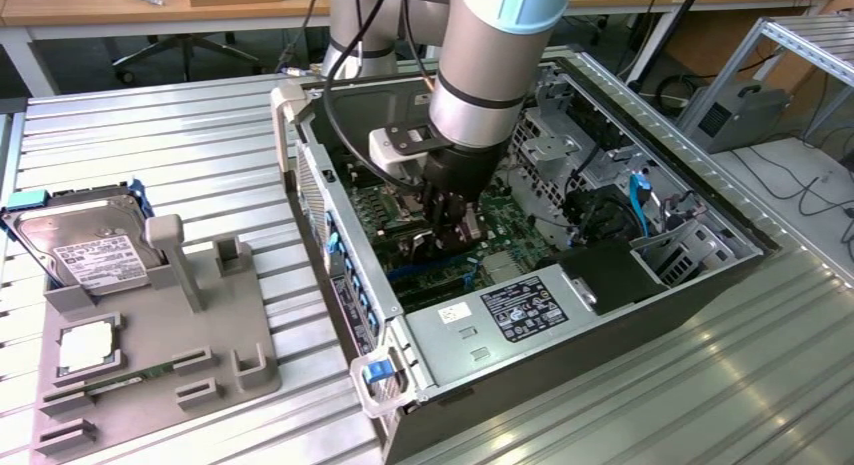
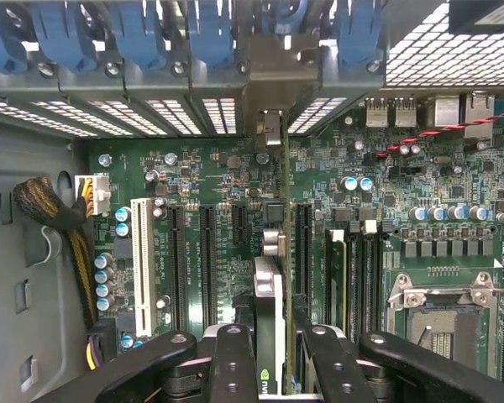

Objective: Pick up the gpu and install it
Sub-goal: 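Insert the gpu into the slot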

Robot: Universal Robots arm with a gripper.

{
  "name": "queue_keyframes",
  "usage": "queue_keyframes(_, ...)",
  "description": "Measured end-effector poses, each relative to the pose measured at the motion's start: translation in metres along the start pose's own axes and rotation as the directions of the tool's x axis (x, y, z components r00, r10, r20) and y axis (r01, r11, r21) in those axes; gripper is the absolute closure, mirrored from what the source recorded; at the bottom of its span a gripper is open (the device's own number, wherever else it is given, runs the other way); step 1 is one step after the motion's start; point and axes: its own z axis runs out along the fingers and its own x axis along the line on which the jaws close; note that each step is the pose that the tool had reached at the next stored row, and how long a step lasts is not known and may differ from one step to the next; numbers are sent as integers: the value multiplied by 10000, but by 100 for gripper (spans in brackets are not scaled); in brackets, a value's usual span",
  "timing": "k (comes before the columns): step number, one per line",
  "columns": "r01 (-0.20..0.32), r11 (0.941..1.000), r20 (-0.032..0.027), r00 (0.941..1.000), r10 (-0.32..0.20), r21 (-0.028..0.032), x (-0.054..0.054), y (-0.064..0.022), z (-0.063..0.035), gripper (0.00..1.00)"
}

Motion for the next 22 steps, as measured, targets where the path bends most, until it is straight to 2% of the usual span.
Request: queue_keyframes(22, 0, 10000, -1, 10000, 0, 0, 1, -1, 62, 73)
